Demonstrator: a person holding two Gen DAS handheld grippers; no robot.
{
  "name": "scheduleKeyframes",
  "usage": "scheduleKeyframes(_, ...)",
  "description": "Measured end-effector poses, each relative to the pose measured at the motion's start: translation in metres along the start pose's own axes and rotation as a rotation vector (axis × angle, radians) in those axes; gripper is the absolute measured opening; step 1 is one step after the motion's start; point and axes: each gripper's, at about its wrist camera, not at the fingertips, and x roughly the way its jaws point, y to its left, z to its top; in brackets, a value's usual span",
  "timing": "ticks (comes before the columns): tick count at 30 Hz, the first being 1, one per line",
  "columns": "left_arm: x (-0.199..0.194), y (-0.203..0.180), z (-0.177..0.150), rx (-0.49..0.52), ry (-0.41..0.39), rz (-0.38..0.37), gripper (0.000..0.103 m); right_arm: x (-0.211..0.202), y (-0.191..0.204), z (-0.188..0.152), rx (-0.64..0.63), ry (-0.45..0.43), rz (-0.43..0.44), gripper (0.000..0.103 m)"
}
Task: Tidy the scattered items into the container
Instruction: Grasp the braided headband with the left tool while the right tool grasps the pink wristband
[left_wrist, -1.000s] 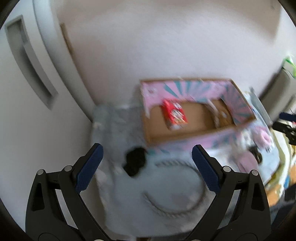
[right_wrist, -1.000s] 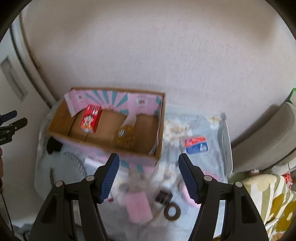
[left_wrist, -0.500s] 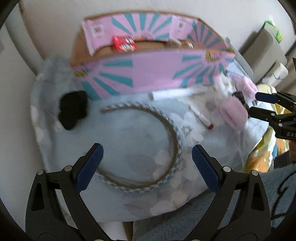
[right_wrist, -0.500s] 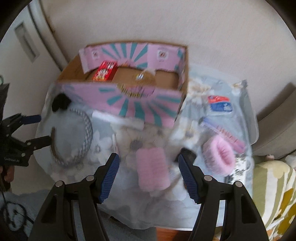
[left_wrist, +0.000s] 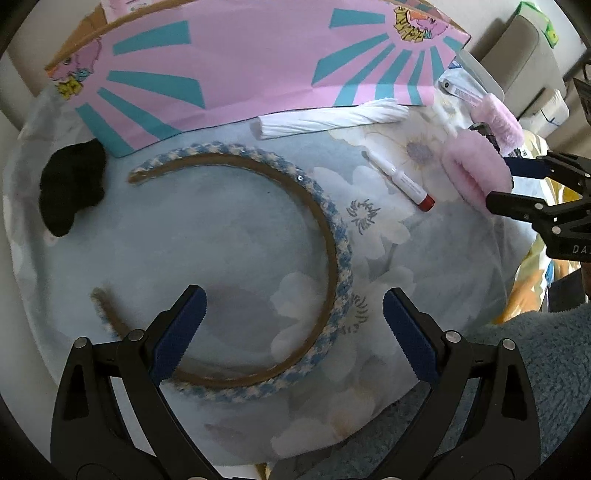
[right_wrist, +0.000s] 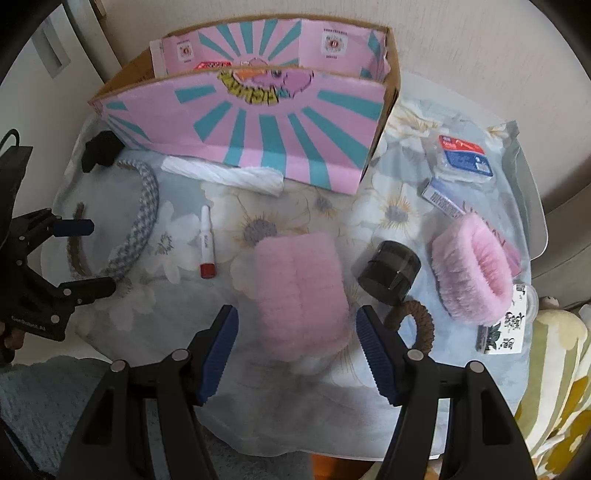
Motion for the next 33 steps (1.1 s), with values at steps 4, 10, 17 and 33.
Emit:
scheduleKeyframes(4, 0.004, -0.003, 0.000, 0.007, -0.006, -0.011, 0.096, 0.009, 0.000, 0.000, -0.019, 0.017, -0.009, 0.062)
scheduleKeyframes(10, 0.005, -0.006, 0.001, 0.026, -0.016, 0.007, 0.096, 0.017, 0.002, 0.000, -0.044, 0.027, 0.003, 0.062)
scheduleKeyframes(17, 0.007, -0.015, 0.001, 0.073, -0.040, 0.097, 0.077, 0.026, 0.000, -0.002, -0.064, 0.042, -0.009, 0.062)
scheduleKeyframes(33, -0.010, -0.013, 0.008, 0.036, -0.094, 0.054, 0.009, 0.016, -0.002, -0.003, -0.111, 0.024, 0.001, 0.042)
